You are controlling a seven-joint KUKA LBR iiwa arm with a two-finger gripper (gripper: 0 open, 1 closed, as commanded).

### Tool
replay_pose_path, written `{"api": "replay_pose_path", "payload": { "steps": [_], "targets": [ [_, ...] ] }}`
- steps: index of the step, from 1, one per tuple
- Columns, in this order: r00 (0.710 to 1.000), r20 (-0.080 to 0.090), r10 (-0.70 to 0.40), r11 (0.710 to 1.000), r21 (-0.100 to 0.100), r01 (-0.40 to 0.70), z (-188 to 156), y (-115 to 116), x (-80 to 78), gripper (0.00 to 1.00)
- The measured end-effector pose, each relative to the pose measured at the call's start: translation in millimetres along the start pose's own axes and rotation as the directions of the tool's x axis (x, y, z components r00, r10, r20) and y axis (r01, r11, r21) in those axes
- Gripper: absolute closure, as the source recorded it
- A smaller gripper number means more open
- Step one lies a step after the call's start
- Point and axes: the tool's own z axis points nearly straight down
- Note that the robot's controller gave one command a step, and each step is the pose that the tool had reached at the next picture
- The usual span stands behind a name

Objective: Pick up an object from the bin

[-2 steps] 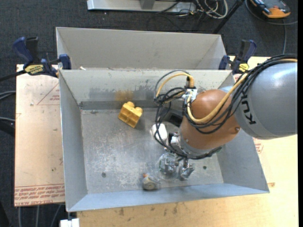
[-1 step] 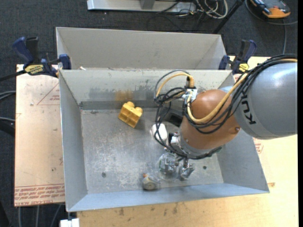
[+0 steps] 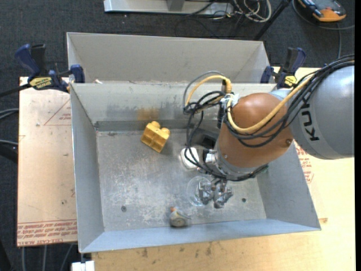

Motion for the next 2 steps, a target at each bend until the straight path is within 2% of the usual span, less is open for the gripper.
{"api": "replay_pose_path", "payload": {
  "steps": [1, 2],
  "targets": [
    [1.0, 0.0, 0.0, 1.0, 0.0, 0.0, -67.1, -7.0, -7.2, 1.0],
    [0.996, 0.0, -0.09, 0.996, 0.0, 0.09, -125.6, 1.6, -13.4, 1.0]
  ]
}}
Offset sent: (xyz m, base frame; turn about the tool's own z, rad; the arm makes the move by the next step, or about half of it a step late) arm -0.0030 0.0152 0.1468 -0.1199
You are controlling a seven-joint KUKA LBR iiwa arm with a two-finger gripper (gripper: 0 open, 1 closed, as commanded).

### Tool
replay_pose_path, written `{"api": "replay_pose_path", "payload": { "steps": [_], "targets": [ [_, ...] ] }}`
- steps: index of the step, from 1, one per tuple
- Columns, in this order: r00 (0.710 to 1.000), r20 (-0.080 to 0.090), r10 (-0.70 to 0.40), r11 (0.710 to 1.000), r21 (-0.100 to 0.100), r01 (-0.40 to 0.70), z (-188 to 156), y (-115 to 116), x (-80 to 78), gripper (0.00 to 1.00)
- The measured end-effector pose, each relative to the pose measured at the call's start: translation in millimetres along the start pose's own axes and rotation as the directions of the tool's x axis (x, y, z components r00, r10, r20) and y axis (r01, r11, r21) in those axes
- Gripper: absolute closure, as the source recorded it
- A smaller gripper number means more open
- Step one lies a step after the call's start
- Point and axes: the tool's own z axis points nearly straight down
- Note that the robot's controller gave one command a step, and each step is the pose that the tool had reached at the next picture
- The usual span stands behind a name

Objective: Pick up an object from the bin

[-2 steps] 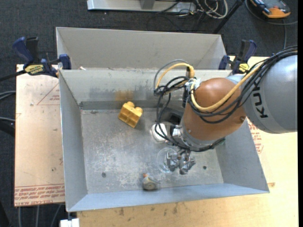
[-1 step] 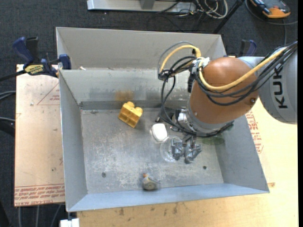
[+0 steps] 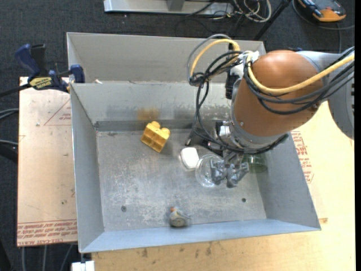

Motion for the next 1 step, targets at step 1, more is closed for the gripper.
{"api": "replay_pose_path", "payload": {
  "steps": [1],
  "targets": [
    [0.999, 0.001, 0.039, 0.999, 0.013, -0.039, 19.4, 3.5, 2.7, 1.0]
  ]
}}
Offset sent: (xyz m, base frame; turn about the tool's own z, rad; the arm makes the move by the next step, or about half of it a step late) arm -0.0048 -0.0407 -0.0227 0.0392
